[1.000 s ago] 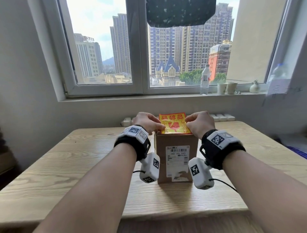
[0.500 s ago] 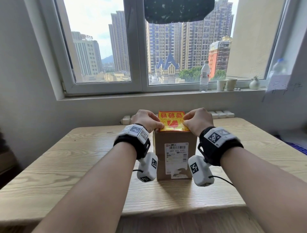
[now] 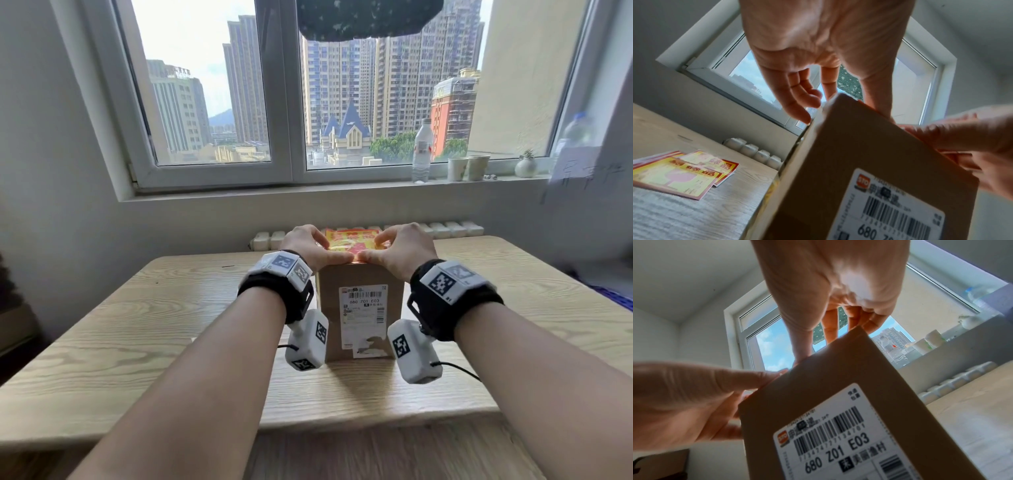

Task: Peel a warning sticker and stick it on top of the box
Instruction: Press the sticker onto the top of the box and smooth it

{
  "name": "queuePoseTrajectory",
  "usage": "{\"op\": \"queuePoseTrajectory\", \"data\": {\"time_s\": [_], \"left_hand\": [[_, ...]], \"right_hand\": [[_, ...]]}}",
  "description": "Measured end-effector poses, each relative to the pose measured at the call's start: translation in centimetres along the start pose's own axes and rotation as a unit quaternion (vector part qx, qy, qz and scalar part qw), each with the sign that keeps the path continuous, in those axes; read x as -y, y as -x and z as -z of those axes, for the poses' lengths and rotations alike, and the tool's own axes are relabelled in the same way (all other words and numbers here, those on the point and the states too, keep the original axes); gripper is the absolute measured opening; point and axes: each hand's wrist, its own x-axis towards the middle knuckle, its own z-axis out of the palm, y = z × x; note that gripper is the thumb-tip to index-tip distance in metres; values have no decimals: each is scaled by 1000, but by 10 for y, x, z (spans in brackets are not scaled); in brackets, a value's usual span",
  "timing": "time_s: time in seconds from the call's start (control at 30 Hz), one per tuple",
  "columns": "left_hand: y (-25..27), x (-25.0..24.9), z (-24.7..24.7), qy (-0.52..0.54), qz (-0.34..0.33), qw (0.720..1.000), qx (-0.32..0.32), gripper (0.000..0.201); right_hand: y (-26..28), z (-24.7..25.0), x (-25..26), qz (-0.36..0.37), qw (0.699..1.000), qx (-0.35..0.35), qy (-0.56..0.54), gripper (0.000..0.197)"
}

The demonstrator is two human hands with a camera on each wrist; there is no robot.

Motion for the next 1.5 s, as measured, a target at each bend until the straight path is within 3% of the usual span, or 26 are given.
{"op": "queuePoseTrajectory", "data": {"time_s": [0.13, 0.23, 0.37, 0.47, 0.53, 0.73, 0.87, 1.0, 1.27, 1.4, 1.5], "left_hand": [[-3, 1, 5, 41, 9, 998, 49, 69], [-9, 0, 12, 81, 20, 994, 68, 79], [-21, -6, 11, 114, 30, 992, 35, 89], [-29, -10, 0, 74, 35, 993, 84, 96], [-34, -5, -6, 67, 29, 993, 94, 82], [-46, 6, -8, 65, 22, 998, 8, 47], [-42, -7, -13, 8, -51, 998, 29, 16], [-34, -7, -17, -45, -82, 995, 27, 38], [-35, 0, -17, -53, -1, 997, 48, 42], [-34, -5, -18, -30, -37, 996, 72, 38], [-37, -3, -21, -27, -24, 997, 63, 37]], "right_hand": [[0, 5, -10, -48, 996, 35, -71, 63], [-3, 10, -7, -41, 994, 36, -93, 71], [-21, 14, 7, 2, 999, 45, -14, 68], [-32, 6, 9, 5, 996, 90, 29, 73], [-34, -3, 5, 8, 993, 112, 20, 67], [-39, -16, -5, 41, 996, 72, -14, 28], [-39, -18, -2, 57, 991, 116, 30, 34], [-34, -15, 2, 57, 988, 140, 41, 43], [-34, -20, 3, -13, 992, 128, 3, 49], [-33, -17, -1, -28, 989, 145, -18, 46], [-31, -17, -4, -43, 988, 148, -28, 45]]}}
